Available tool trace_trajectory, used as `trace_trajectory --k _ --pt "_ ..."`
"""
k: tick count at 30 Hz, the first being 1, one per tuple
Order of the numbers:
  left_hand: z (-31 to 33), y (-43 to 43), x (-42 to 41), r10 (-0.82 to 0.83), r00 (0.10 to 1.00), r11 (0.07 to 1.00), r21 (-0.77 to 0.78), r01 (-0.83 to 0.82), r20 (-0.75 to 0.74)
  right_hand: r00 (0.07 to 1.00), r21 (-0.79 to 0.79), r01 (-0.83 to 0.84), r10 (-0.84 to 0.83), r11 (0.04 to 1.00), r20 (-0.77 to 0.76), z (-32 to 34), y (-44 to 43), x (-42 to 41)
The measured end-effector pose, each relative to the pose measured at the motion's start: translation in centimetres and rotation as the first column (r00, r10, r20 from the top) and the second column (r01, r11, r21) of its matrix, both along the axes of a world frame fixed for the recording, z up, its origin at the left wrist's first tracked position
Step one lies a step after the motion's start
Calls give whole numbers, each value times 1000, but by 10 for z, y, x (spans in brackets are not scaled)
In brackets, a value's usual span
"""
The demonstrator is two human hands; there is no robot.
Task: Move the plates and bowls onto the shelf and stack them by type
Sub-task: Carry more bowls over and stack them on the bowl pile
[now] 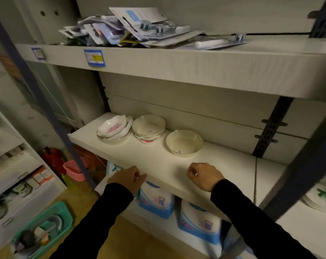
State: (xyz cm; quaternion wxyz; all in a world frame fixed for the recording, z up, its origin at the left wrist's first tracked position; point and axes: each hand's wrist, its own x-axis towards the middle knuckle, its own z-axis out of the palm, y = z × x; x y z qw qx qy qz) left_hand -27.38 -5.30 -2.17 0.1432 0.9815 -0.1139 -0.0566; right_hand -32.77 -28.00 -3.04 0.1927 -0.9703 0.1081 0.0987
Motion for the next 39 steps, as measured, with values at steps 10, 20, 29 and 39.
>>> trace_trajectory --k 10,20,29,39 --pt "-9 -16 96 -161 987 985 -64 160 -20 964 -35 246 -249 969 -98 -7 -9 56" --pt "-21 -2 179 -340 939 940 -66 336 -56 716 175 698 -680 694 -161 -45 -5 124" --pt "-28 20 227 -336 933 940 -103 325 -130 397 313 895 -887 318 -235 -67 6 162" --pt "-41 14 259 -200 874 945 -322 53 -443 380 364 879 -913 307 -148 -53 17 148"
